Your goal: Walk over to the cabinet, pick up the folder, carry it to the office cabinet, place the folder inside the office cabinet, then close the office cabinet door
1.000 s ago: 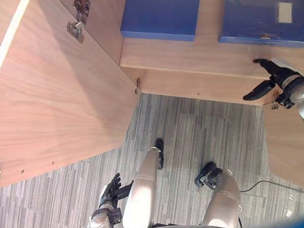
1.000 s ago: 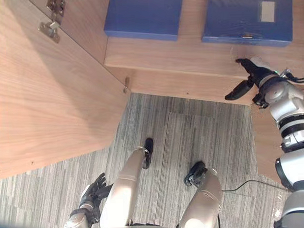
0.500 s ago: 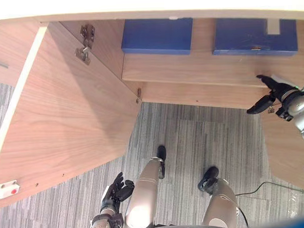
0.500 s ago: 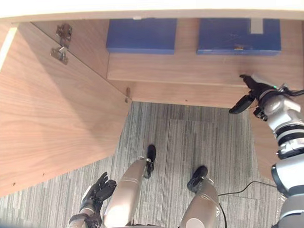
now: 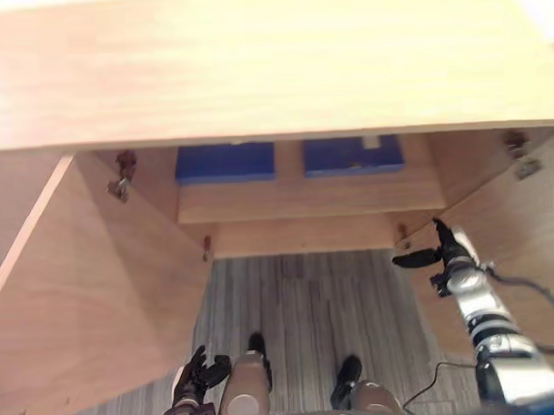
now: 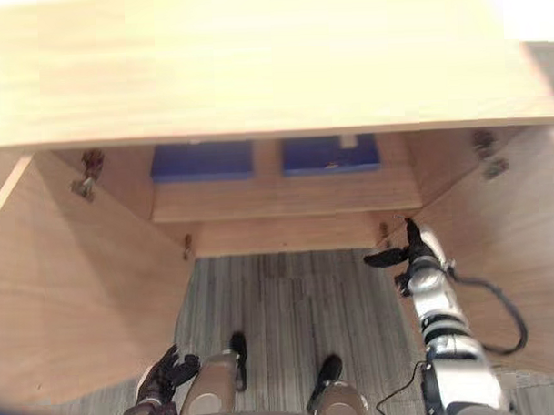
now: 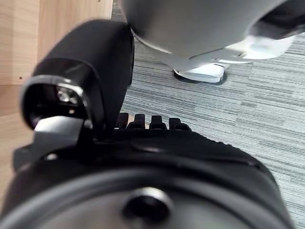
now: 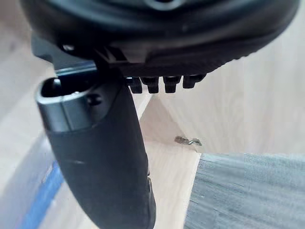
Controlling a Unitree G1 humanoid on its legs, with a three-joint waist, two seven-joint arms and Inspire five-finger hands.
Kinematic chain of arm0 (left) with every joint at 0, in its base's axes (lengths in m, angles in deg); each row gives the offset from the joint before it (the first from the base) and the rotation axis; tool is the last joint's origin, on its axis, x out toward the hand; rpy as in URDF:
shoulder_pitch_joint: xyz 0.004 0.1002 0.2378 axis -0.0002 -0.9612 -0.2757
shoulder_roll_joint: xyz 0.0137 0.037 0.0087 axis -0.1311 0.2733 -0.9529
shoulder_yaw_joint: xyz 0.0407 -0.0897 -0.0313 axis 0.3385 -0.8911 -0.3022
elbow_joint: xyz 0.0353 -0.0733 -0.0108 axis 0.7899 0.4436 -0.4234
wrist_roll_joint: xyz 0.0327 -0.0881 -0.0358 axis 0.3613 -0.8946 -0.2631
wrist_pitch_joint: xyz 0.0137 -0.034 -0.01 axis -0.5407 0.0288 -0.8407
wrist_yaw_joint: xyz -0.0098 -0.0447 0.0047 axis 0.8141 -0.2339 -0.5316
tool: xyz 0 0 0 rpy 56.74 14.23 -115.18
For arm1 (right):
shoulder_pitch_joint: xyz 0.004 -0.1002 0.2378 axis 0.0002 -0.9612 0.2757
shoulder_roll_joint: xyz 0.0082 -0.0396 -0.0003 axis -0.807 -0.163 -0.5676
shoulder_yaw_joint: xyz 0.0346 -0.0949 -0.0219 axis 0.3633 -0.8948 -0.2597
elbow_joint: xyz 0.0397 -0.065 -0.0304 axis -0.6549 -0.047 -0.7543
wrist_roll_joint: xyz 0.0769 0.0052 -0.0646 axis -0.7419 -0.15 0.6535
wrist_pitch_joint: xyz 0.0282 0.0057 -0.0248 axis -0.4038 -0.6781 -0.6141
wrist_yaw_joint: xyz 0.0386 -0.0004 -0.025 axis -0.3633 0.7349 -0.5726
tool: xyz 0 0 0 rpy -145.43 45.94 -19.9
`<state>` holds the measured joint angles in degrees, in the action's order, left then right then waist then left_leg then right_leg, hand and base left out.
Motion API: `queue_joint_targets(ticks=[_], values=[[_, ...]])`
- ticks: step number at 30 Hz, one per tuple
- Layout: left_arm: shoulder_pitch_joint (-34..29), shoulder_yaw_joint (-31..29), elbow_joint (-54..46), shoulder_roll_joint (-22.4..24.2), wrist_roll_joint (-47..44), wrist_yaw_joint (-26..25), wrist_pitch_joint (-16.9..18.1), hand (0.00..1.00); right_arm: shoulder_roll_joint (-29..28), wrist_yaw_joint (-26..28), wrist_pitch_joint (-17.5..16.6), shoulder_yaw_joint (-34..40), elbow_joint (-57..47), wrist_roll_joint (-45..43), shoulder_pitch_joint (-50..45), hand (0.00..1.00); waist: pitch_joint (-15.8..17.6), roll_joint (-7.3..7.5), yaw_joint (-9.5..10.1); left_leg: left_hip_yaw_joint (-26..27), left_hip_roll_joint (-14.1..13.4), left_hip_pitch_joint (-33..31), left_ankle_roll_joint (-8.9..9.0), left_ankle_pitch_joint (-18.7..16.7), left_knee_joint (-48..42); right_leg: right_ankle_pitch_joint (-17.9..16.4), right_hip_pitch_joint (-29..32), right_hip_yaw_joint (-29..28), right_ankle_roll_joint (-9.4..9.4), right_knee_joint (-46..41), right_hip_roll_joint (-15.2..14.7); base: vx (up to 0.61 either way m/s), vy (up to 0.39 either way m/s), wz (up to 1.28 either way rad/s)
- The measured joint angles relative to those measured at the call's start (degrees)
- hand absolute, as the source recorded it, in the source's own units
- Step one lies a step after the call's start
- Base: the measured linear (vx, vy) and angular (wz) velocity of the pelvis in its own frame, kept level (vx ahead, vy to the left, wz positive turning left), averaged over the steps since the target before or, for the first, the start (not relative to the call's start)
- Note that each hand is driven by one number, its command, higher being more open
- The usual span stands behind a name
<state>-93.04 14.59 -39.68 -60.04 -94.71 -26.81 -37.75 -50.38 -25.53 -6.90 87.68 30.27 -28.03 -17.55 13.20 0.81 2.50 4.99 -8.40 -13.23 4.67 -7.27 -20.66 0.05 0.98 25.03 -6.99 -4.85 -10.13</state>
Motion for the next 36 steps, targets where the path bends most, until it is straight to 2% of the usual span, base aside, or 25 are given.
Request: queue_joint_targets(ticks=[2,3,4,5,6,7,9,11,14,15,16,17,18,19,20,21,23,24,25,26,29,30,32,33,36], values=[[0.6,-1.7,1.3,0.0,0.9,-1.6,-0.1,1.00,-4.3,-1.8,-0.1,2.7,0.5,-4.4,-3.0,1.00,-0.8,0.98,-0.05,-2.3,0.1,0.8,0.54,-0.4,-1.8,0.6,0.3,-3.2,0.53,0.3,0.8,-0.07,-0.027,-0.82],[0.6,-2.5,1.6,0.4,0.8,-2.4,0.0,1.00,-6.3,-2.5,-0.6,3.6,2.0,-7.6,-4.5,1.00,-1.0,1.03,-0.04,-8.0,0.7,1.2,1.58,-1.2,-3.5,1.1,0.8,-6.1,0.92,0.3,1.5,-0.11,-0.021,-1.10],[0.6,-3.0,2.0,0.9,0.8,-2.8,0.2,1.00,-7.0,-2.8,-0.7,3.8,2.8,-8.9,-5.3,1.00,-1.3,0.66,0.13,-11.3,1.0,1.5,2.56,-2.0,-4.1,1.5,1.2,-7.6,1.04,0.3,1.9,-0.13,0.050,-1.39],[0.6,-4.8,3.3,2.6,0.7,-3.5,0.2,1.00,-8.4,-3.3,-0.8,4.0,3.8,-11.0,-7.1,1.00,-2.1,-0.58,0.50,-16.9,0.9,2.9,4.13,-4.8,-4.4,2.2,2.5,-11.1,1.09,0.3,2.9,-0.14,0.165,-1.50],[0.7,-5.9,4.8,3.8,-0.4,-4.3,0.2,1.00,-9.6,-3.6,-0.9,4.1,4.0,-12.9,-9.6,1.00,-3.0,-1.99,0.33,-19.1,0.3,4.6,4.39,-7.7,-3.1,2.9,4.0,-14.1,1.17,0.2,4.0,-0.12,0.211,-1.46],[0.8,-6.3,5.6,4.3,-0.8,-4.5,0.1,1.00,-10.5,-3.7,-0.9,4.7,4.0,-13.2,-11.0,1.00,-3.3,-2.34,-0.03,-19.2,0.4,5.3,3.98,-8.7,-2.1,3.3,4.5,-15.3,0.81,0.0,4.1,-0.10,0.173,-1.04],[0.8,-6.5,5.9,3.8,-1.6,-4.8,0.2,1.00,-13.6,-4.5,-0.9,6.8,3.8,-15.2,-15.8,1.00,-3.8,-1.25,-0.95,-16.4,1.4,6.0,3.77,-8.9,-2.1,4.3,5.5,-18.2,0.26,0.3,3.3,-0.12,0.158,-0.70],[0.5,-6.8,5.3,3.9,-1.9,-5.3,0.2,1.00,-16.5,-5.8,-0.5,8.7,0.8,-15.9,-21.6,1.00,-4.5,-0.77,-1.35,-12.5,2.1,6.5,2.52,-9.7,-3.5,4.8,7.3,-22.1,-0.16,-1.1,2.5,-0.12,0.158,-0.89],[0.4,-6.9,5.3,3.7,-0.4,-5.2,0.2,1.00,-18.4,-6.2,-0.2,8.5,-5.3,-17.2,-26.4,1.00,-4.7,-0.38,-2.11,-6.3,2.7,7.4,0.73,-11.3,-6.6,5.8,9.7,-27.1,0.26,-2.9,2.2,-0.12,0.167,-1.07],[0.4,-6.9,5.4,3.5,0.4,-5.2,0.2,1.00,-19.0,-6.1,-0.2,8.6,-6.9,-17.2,-26.9,1.00,-4.9,0.00,-2.00,-3.1,2.9,8.2,0.11,-11.7,-7.0,6.0,10.9,-27.8,1.19,-3.7,1.6,-0.09,0.131,-1.00],[0.4,-6.9,5.5,3.5,0.9,-5.3,0.1,1.00,-19.3,-6.0,-0.2,8.8,-7.7,-17.2,-27.0,1.00,-4.9,0.45,-1.97,-1.5,2.9,8.5,-0.21,-11.8,-7.0,5.8,11.2,-26.5,2.52,-3.8,0.8,-0.12,0.205,-1.30],[0.7,-6.9,5.7,3.4,1.7,-5.4,0.1,1.00,-19.8,-5.8,-0.2,8.8,-9.0,-17.3,-27.0,1.00,-4.9,0.47,-1.99,1.6,2.7,9.7,-1.01,-11.5,-6.2,4.1,11.7,-22.8,5.84,-3.8,-0.7,-0.09,0.173,-1.28],[0.8,-7.2,5.9,3.6,2.0,-5.6,-0.1,1.00,-20.0,-5.7,-0.5,8.6,-10.0,-17.2,-27.0,1.00,-5.3,-0.21,-2.09,4.8,2.1,10.6,-2.10,-10.7,-4.8,0.8,12.3,-16.4,7.96,-4.2,-2.9,-0.09,0.132,-1.27],[0.8,-7.4,6.0,3.7,2.0,-5.7,-0.1,1.00,-20.1,-5.6,-0.7,8.5,-10.5,-17.3,-27.1,1.00,-5.3,-0.31,-2.05,6.5,1.4,11.0,-2.31,-10.4,-4.1,0.6,13.3,-13.2,7.20,-6.2,-4.3,-0.08,0.079,-1.31],[0.8,-8.9,6.2,4.2,2.0,-6.0,-0.1,1.00,-20.4,-5.6,-0.7,8.5,-10.9,-17.2,-27.0,1.00,-5.2,-0.33,-1.31,10.0,0.8,12.8,-2.43,-10.0,-2.8,0.1,15.0,-7.1,7.95,-14.8,-7.1,-0.06,0.018,-1.33],[0.6,-9.3,6.5,4.3,2.0,-6.4,-0.4,1.00,-20.4,-5.6,-0.7,8.7,-11.0,-17.2,-27.2,1.00,-5.6,-0.40,-1.28,12.6,-0.1,14.4,-2.20,-9.8,-1.8,-1.4,14.0,-2.8,8.79,-21.5,-8.6,-0.04,0.016,-1.29],[0.2,-9.3,6.6,4.3,2.0,-6.4,-0.4,1.00,-20.5,-5.8,-0.7,9.5,-11.7,-17.2,-27.3,1.00,-6.2,-0.29,-1.38,15.5,-1.5,15.1,-1.46,-9.4,-0.9,-4.6,11.0,-0.3,8.37,-25.3,-9.3,0.02,-0.076,-0.99],[0.3,-9.3,6.6,4.2,2.0,-6.4,-0.4,1.00,-20.5,-6.1,-0.7,10.3,-12.7,-17.1,-27.1,1.00,-6.4,-0.10,-1.14,17.0,-2.3,15.1,-0.80,-9.2,-0.2,-6.9,9.6,-0.1,6.47,-25.0,-9.3,0.07,-0.137,-0.89],[0.2,-9.4,6.6,4.0,2.0,-6.4,-0.5,1.00,-20.5,-6.3,-0.7,10.8,-13.1,-17.1,-27.0,1.00,-6.9,0.52,-1.15,18.0,-2.4,15.1,0.16,-8.6,0.5,-6.8,9.2,0.1,5.49,-23.4,-9.2,0.12,-0.179,-0.82],[0.5,-10.3,7.1,4.2,2.0,-6.4,-0.6,1.00,-20.2,-7.1,-0.7,12.2,-13.6,-17.0,-26.5,1.00,-7.2,0.62,-1.34,18.7,-2.4,15.4,0.95,-7.5,2.3,-6.4,8.7,0.3,2.17,-20.3,-7.8,0.18,-0.213,-0.51],[-0.1,-11.0,7.9,6.0,1.9,-6.6,-0.6,1.00,-18.9,-11.4,-0.7,18.1,-14.7,-16.9,-26.4,1.00,-8.3,-1.29,-1.97,18.3,-2.3,19.4,1.50,-3.1,10.9,-5.7,7.2,-0.3,2.83,-16.3,-3.8,0.13,-0.175,-0.35],[-0.3,-11.0,7.9,6.4,1.8,-6.8,-0.6,1.00,-17.9,-13.1,-0.9,19.2,-14.9,-16.3,-26.1,1.00,-8.7,-1.82,-1.97,18.2,-2.3,20.5,1.16,-2.0,13.2,-5.0,7.0,-1.0,3.16,-14.7,-2.5,0.04,-0.113,-0.45],[-0.2,-10.9,7.7,6.5,1.7,-6.9,-0.6,1.00,-16.9,-14.7,-0.9,19.8,-15.2,-15.5,-25.2,1.00,-8.8,-2.06,-1.96,17.9,-2.4,21.2,0.73,-0.6,15.5,-3.4,7.0,-2.1,3.52,-12.1,-0.7,0.00,-0.073,-0.45],[-0.1,-10.9,7.6,6.8,1.4,-6.9,-0.6,1.00,-16.8,-15.6,-0.9,20.2,-16.1,-15.0,-25.1,1.00,-8.8,-2.05,-2.14,17.9,-2.4,21.4,1.37,0.1,16.1,-2.7,7.0,-2.6,3.49,-11.1,-0.2,-0.01,-0.040,-0.33],[-0.1,-10.7,6.7,6.7,0.6,-7.1,-0.6,1.00,-17.3,-16.1,-1.0,20.7,-17.8,-15.0,-25.3,1.00,-8.6,-1.66,-2.79,17.7,-2.0,22.1,1.65,0.4,16.7,-1.7,6.1,-2.8,3.06,-9.6,-0.1,-0.03,0.026,-0.05]])
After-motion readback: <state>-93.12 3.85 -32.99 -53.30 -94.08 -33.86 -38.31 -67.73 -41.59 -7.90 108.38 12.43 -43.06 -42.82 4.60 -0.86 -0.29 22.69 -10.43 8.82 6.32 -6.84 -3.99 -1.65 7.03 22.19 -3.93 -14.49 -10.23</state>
